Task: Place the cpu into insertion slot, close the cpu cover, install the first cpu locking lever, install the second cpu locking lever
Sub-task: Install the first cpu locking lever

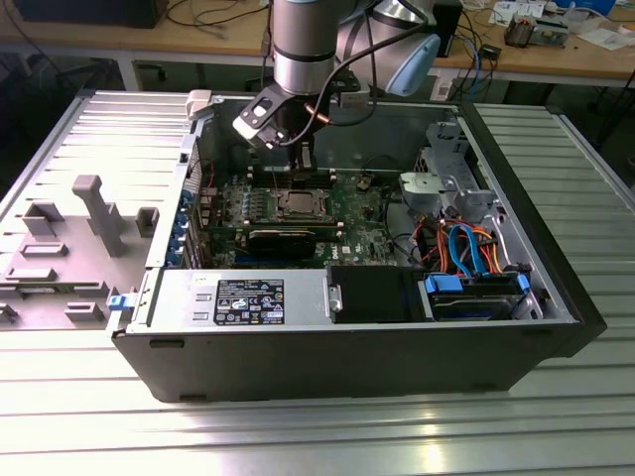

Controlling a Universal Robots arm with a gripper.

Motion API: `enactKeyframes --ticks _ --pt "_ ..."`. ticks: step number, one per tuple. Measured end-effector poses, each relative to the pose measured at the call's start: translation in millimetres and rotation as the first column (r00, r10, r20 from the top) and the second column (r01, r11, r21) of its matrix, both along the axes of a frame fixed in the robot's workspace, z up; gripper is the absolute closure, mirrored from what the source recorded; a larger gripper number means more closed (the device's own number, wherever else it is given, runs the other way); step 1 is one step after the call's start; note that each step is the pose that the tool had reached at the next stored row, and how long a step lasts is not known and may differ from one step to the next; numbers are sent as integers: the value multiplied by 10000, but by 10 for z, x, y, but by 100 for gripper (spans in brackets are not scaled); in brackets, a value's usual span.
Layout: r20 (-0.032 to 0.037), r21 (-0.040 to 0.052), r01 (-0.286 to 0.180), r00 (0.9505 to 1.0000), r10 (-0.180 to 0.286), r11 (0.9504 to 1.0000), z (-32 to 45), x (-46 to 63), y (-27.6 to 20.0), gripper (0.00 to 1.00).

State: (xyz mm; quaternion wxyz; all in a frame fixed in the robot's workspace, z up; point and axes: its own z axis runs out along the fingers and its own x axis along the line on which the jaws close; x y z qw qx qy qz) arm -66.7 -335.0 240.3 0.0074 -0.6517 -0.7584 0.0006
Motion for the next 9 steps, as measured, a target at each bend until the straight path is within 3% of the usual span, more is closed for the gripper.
enactKeyframes --ticks 9 --pt "0 0 -18 10000 18 10000 0 0 0 89"
